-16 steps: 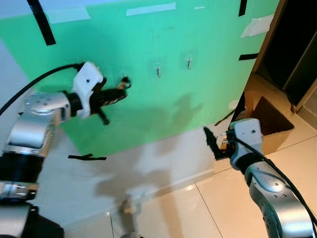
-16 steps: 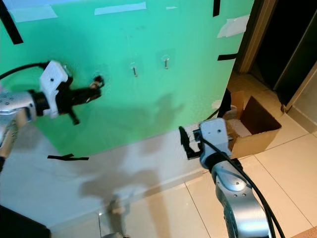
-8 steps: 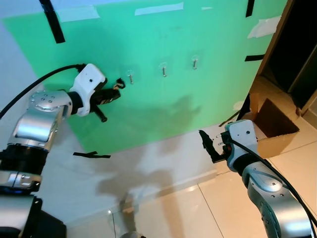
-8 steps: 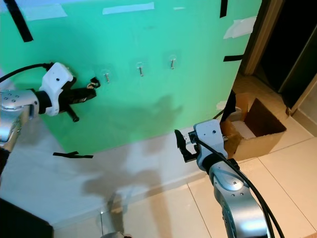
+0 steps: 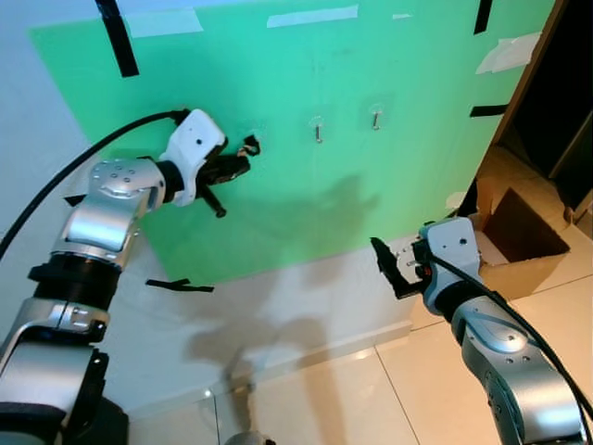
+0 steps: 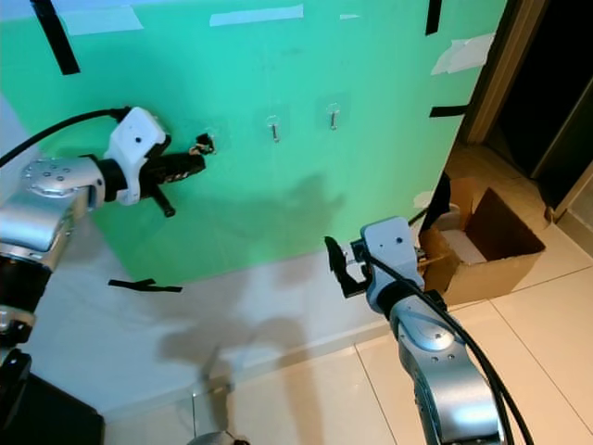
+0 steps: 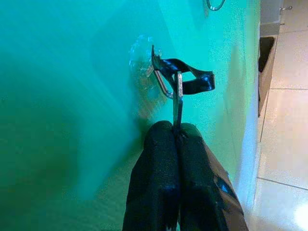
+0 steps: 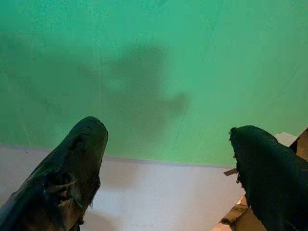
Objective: Hang keys on a hook
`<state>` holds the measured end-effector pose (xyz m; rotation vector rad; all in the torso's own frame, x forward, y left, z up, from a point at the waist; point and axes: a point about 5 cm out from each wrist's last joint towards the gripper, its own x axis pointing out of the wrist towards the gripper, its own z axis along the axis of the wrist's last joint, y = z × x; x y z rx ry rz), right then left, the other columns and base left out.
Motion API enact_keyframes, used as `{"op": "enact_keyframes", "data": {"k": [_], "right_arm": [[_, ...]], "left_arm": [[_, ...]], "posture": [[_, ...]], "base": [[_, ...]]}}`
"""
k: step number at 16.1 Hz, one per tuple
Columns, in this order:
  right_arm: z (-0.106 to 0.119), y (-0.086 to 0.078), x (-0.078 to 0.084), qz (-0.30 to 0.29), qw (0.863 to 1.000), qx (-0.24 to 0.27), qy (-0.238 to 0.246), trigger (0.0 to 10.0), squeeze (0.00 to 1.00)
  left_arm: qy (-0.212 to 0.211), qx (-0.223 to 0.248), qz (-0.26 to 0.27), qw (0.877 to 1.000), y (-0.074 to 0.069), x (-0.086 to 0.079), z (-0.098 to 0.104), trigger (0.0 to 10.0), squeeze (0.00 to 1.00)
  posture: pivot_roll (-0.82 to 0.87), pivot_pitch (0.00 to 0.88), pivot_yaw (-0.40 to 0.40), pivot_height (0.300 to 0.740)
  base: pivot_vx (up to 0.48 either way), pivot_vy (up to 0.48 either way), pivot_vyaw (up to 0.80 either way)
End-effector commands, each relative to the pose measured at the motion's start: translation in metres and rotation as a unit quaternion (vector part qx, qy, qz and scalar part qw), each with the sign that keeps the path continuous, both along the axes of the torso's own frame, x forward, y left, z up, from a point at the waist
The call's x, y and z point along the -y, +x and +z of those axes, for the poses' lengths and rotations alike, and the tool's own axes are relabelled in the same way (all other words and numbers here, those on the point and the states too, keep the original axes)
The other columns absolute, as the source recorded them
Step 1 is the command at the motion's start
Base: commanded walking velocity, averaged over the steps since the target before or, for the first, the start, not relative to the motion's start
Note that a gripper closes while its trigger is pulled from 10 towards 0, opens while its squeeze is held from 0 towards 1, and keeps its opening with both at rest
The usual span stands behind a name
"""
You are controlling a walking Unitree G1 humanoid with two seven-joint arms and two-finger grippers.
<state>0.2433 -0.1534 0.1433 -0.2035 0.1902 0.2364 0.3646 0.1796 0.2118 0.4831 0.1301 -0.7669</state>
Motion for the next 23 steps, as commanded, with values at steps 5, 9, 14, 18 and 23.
{"op": "enact_keyframes", "data": {"k": [5,9,14,18,23], "right_arm": [[0.006,0.001,-0.003,0.005,1.000,0.010,-0.001,10.0,0.00],[0.007,0.001,-0.003,0.007,1.000,0.010,-0.001,10.0,0.00],[0.007,0.001,-0.003,0.005,1.000,0.010,-0.001,10.0,0.00],[0.007,0.002,-0.003,0.005,1.000,0.011,-0.001,10.0,0.00],[0.007,0.003,-0.004,0.007,1.000,0.012,0.001,10.0,0.00]], "left_arm": [[0.007,-0.017,0.010,1.000,0.010,0.008,-0.006,10.0,0.00],[0.017,-0.047,0.008,0.999,0.009,0.013,-0.017,10.0,0.00],[0.025,-0.070,0.007,0.997,0.008,0.014,-0.025,10.0,0.00],[0.014,-0.068,0.008,0.998,0.007,0.013,-0.024,10.0,0.00],[0.011,-0.073,0.029,0.997,0.007,0.004,-0.025,10.0,0.00]], "posture": [[-0.09,0.000,0.073,0.740],[-0.09,0.000,0.073,0.740],[-0.08,0.000,0.073,0.740],[-0.08,0.000,0.071,0.740],[-0.08,0.000,0.072,0.740]], "base": [[0.000,0.000,0.00],[0.000,0.000,0.00],[0.000,0.000,0.00],[0.000,0.000,0.00],[0.000,0.000,0.00]]}}
